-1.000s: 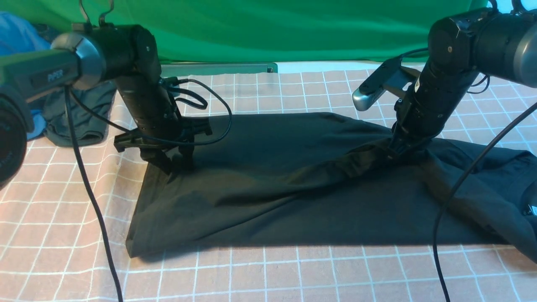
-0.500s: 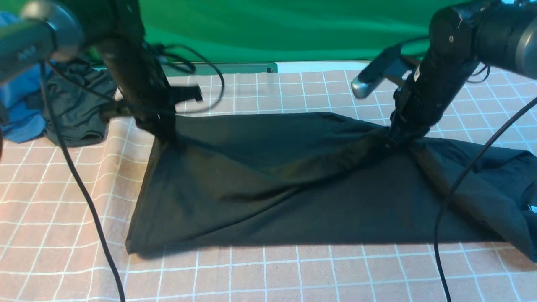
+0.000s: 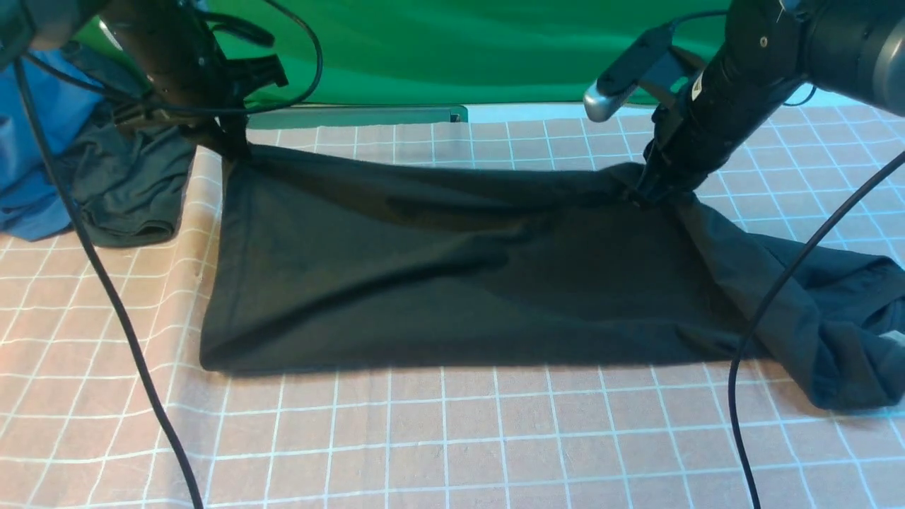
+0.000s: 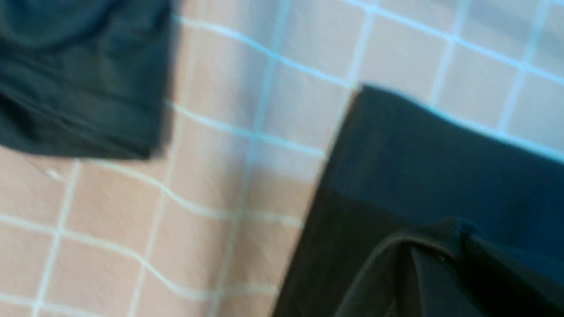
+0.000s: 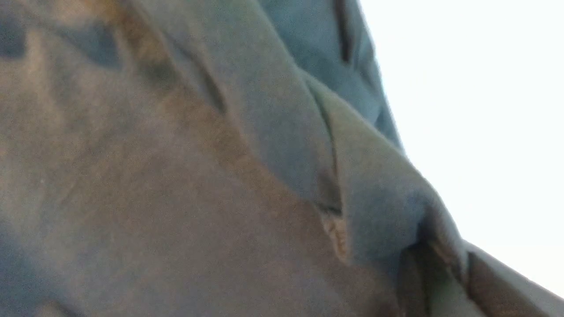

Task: Fold a long-sleeved shirt over a pink coffee tablecloth.
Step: 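Fold the black garment in half by bringing its near edge over to the far edge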

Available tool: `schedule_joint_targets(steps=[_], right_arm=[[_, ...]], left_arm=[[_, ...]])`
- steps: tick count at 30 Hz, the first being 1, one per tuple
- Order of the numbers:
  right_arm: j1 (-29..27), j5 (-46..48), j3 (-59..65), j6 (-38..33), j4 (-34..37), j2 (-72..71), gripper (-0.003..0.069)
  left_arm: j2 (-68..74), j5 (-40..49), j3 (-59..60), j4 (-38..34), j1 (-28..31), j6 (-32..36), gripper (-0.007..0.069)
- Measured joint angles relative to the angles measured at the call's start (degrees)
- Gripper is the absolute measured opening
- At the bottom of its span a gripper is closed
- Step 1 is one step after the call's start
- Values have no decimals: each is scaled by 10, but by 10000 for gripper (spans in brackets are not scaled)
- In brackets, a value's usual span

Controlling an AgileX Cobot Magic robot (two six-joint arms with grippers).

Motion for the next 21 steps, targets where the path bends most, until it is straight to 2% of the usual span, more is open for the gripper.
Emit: schedule_joint_targets(steps=[8, 11, 15, 18, 21], right_arm=[[0, -42, 0, 0, 0, 16, 80], [0, -84, 0, 0, -6, 40, 169], [0, -131, -3, 63, -50, 52, 358], [0, -84, -24, 109, -80, 40, 421], [0, 28, -52, 153, -102, 15, 400]], left_arm=[[28, -55, 0, 8, 0, -4, 32], [39, -78, 0, 3, 0, -5, 33], [45, -91, 0, -3, 0, -5, 65], [43, -92, 0, -3, 0, -6, 129], [32, -82, 0, -3, 0, -1, 195]])
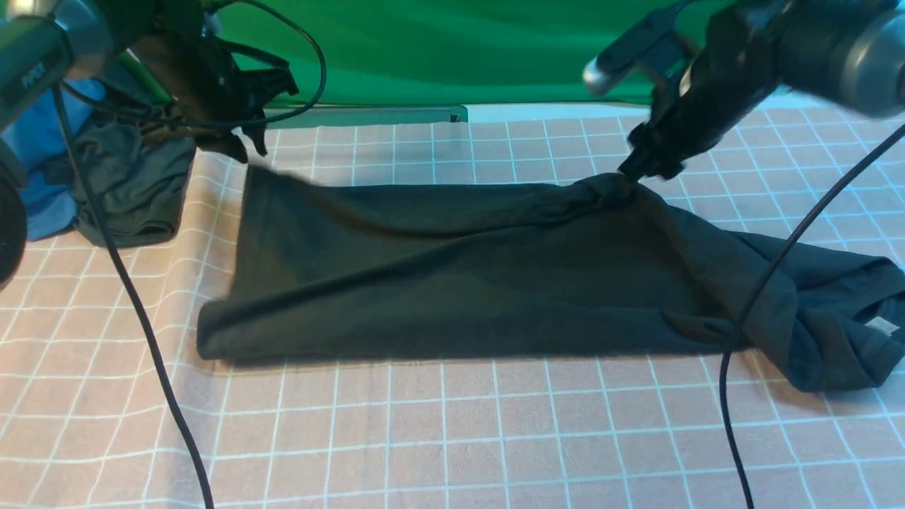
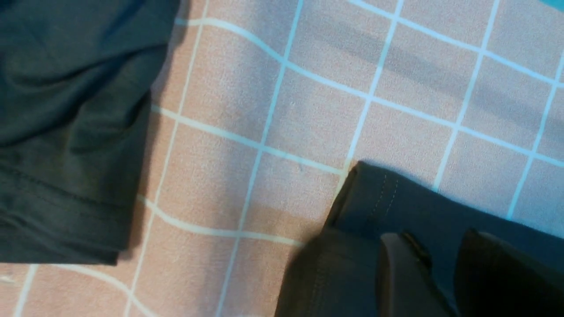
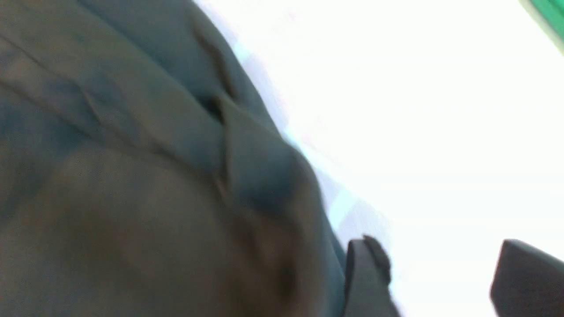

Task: Fold a long-sleeved shirt over a pink coffee tablecloth.
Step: 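Fold the black garment in half by bringing its near edge over to the far edge, then pull the folded dark garment lengthwise by its ends to straighten it flat on the table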

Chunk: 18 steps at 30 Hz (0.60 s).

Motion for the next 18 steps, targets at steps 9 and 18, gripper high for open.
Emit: schedule_joint_targets(steps=[9, 18], right_arm=[[-19, 205, 36, 33, 27, -129, 41], [-60, 172, 260, 46, 80, -212, 92]], left_arm=[[-94, 63, 0, -42, 0, 76, 84], [-137, 51, 134, -122, -88, 155, 11]])
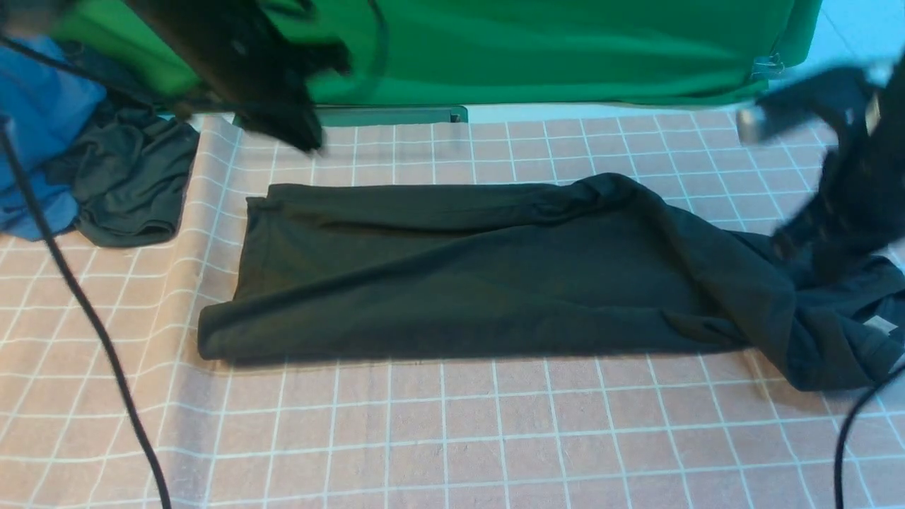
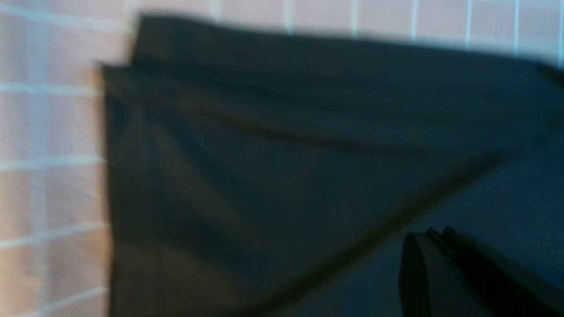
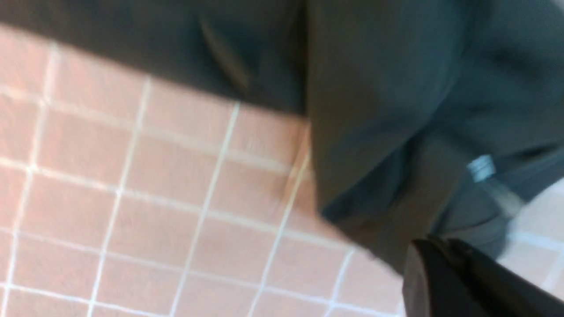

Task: Fold a long-sleeved shirt over a pink coffee tablecloth.
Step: 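Pull the folded dark garment lengthwise by its ends to straighten it flat on the table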

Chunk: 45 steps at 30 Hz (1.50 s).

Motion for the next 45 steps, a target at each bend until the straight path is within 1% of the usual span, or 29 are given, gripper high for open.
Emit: schedule_joint_targets(steps=[1, 2, 3, 4, 6, 8, 10, 11, 13, 14, 15, 16, 17, 18, 20, 21, 24, 28, 33, 37, 42, 45], right_arm=[[-1, -10, 15, 0, 6, 0, 115], [-1, -41, 46, 1, 19, 1, 183], [-1, -50, 55, 1, 20, 1, 205], [-1, -82, 81, 1, 30, 4, 287], [-1, -130, 113, 1, 38, 11, 400], [-1, -160, 130, 1, 38, 19, 447], [-1, -184, 141, 4, 38, 34, 473], [-1, -186, 142, 4, 39, 37, 474], [-1, -211, 145, 7, 39, 60, 452], [-1, -219, 146, 8, 39, 68, 428], [-1, -223, 146, 7, 39, 73, 386], [-1, -223, 145, 1, 39, 78, 324], [-1, -223, 145, -1, 39, 78, 309], [-3, -214, 142, -8, 38, 78, 171], [-8, -205, 134, -11, 36, 69, 78], [-14, -201, 128, -14, 35, 60, 55], [-31, -192, 110, -22, 30, 34, 44], [-87, -175, 65, -38, 26, 3, 42], [-145, -174, 27, -55, 25, 11, 41], [-160, -196, 14, -73, 25, 33, 41], [-161, -266, 10, -81, 26, 77, 46], [-161, -314, 10, -81, 24, 94, 71]], left_arm=[[1, -16, 26, 4, -15, 1, 11], [5, -41, 58, 12, -31, 1, 11], [6, -45, 63, 12, -33, 1, 11], [12, -72, 101, 19, -48, 2, 11], [21, -111, 139, 24, -57, 2, 11], [28, -133, 161, 26, -59, 1, 11], [39, -150, 175, 28, -60, 0, 11], [40, -151, 176, 28, -60, 0, 11], [49, -157, 182, 29, -60, -1, 13], [49, -157, 182, 29, -60, -2, 13], [49, -157, 182, 29, -60, -2, 13], [50, -157, 182, 29, -60, -2, 13], [50, -157, 182, 29, -60, -2, 13], [50, -157, 182, 29, -60, -2, 13], [50, -157, 182, 29, -60, -2, 13], [50, -157, 182, 29, -60, -2, 13], [50, -157, 182, 29, -60, -2, 13], [50, -157, 182, 35, -60, -2, 13], [50, -156, 182, 35, -60, -2, 13], [50, -156, 182, 36, -60, -2, 13], [50, -155, 182, 36, -60, -3, 13], [50, -153, 182, 36, -60, -3, 13]])
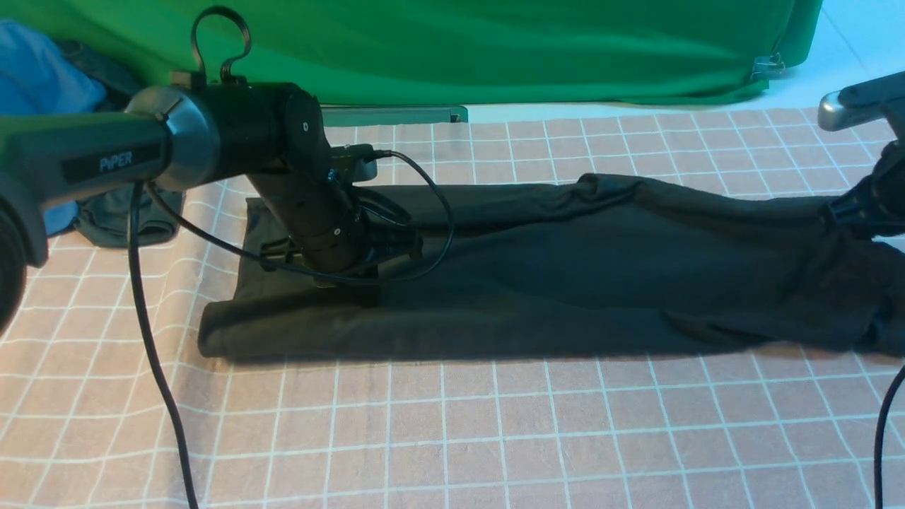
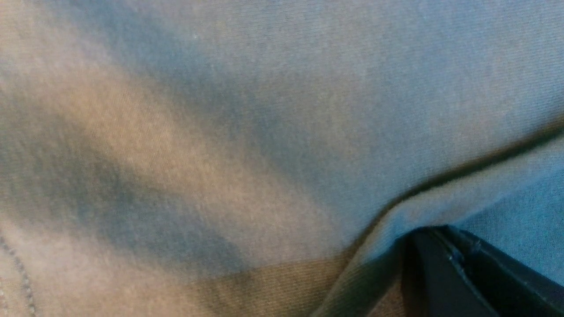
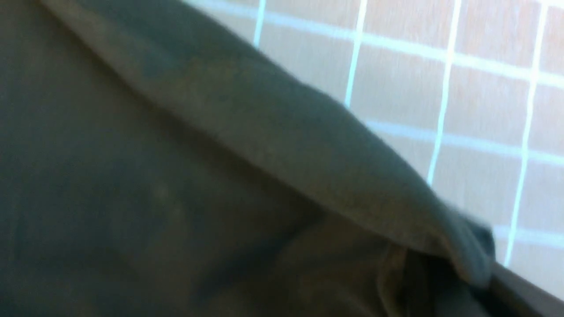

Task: Fold a long-sleeved shirt over a pink coffee tablecloth.
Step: 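Pull the folded dark garment lengthwise by its ends to straighten it flat on the table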

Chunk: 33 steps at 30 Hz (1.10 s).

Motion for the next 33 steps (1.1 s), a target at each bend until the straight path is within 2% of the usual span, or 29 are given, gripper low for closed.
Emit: schedule_joint_targets(steps=[2, 6, 8, 10, 13, 15, 16, 17, 18, 20, 24, 26, 27, 28, 30, 33], right_arm=[[0, -26, 0, 0, -1, 5, 106], [0, -76, -5, 0, -1, 8, 309], [0, -44, -23, 0, -2, 8, 406], [0, 24, -49, 11, -3, 7, 442], [-1, 175, -84, 47, -3, -5, 397], [-1, 252, -87, 49, -3, -25, 286], [-2, 273, -81, 49, -3, -35, 185], [-6, 284, -70, 52, -1, -45, 118], [-11, 287, -58, 61, 0, -51, 83], [-26, 280, -25, 72, 1, -62, 43], [-60, 246, 40, 89, 9, -63, 62], [-85, 212, 71, 91, 42, -55, 174], [-91, 197, 79, 90, 55, -51, 258], [-92, 191, 80, 90, 57, -49, 288], [-98, 159, 85, 88, 69, -33, 452], [-97, 129, 85, 88, 76, -14, 526]], left_arm=[[0, 1, 0, 0, 0, 0, 13], [-1, 13, -1, -1, 0, 1, 13], [-4, 24, 0, -1, 0, 1, 13], [-13, 34, 3, 0, 0, 1, 13], [-33, 40, 5, 4, 0, 1, 13], [-50, 41, 5, 5, 0, 1, 13], [-56, 39, 6, 5, 0, 1, 13], [-60, 35, 11, 5, 0, 1, 13], [-61, 32, 16, 4, 0, 1, 13], [-61, 21, 31, 4, 0, 1, 13], [-61, -2, 62, 5, 0, 1, 13], [-61, -24, 82, 5, 0, 1, 13], [-61, -34, 88, 6, 0, 1, 13], [-61, -36, 90, 6, 0, 1, 13], [-61, -48, 99, 8, 0, 1, 13], [-61, -51, 101, 8, 0, 1, 13]])
